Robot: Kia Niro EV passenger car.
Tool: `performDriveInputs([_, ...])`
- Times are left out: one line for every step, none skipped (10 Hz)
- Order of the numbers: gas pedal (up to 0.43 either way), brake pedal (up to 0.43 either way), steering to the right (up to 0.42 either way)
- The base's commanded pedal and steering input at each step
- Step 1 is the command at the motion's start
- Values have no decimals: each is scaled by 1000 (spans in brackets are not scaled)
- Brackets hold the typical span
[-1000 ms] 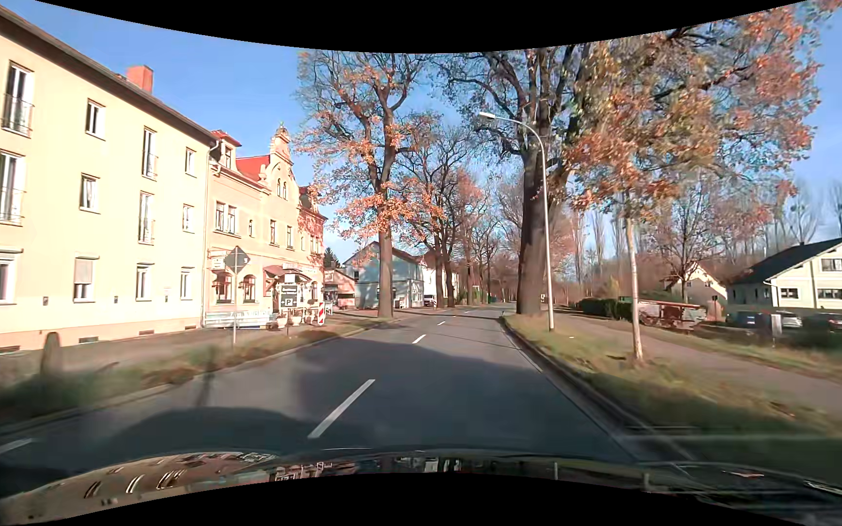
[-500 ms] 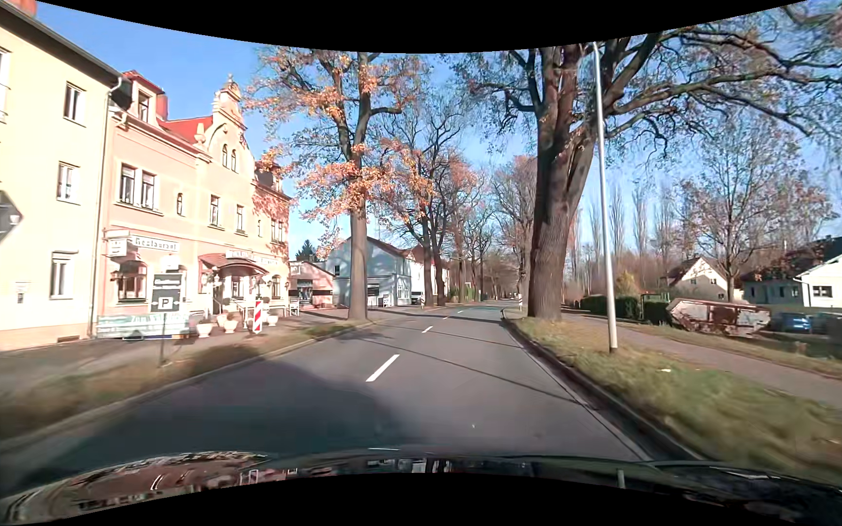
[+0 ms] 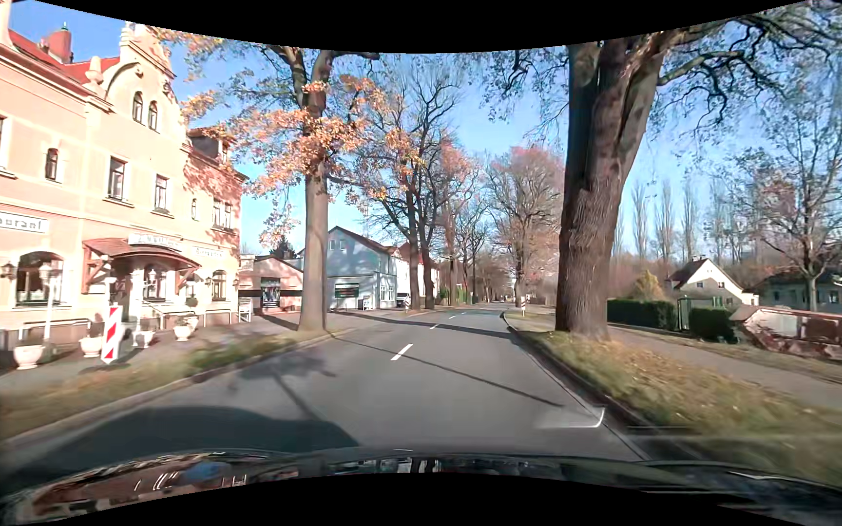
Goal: Follow the waypoints while adhering to traffic rules and regulations
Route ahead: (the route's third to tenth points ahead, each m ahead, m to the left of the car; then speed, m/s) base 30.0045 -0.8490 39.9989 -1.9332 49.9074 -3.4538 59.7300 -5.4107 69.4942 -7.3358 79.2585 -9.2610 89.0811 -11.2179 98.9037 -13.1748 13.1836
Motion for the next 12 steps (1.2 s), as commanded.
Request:
performDriveInputs([138, 0, 19])
performDriveInputs([138, 0, 19])
performDriveInputs([138, 0, 19])
performDriveInputs([138, 0, 19])
performDriveInputs([138, 0, 20])
performDriveInputs([138, 0, 20])
performDriveInputs([138, 0, 20])
performDriveInputs([138, 0, 20])
performDriveInputs([138, 0, 21])
performDriveInputs([138, 0, 22])
performDriveInputs([138, 0, 23])
performDriveInputs([138, 0, 23])
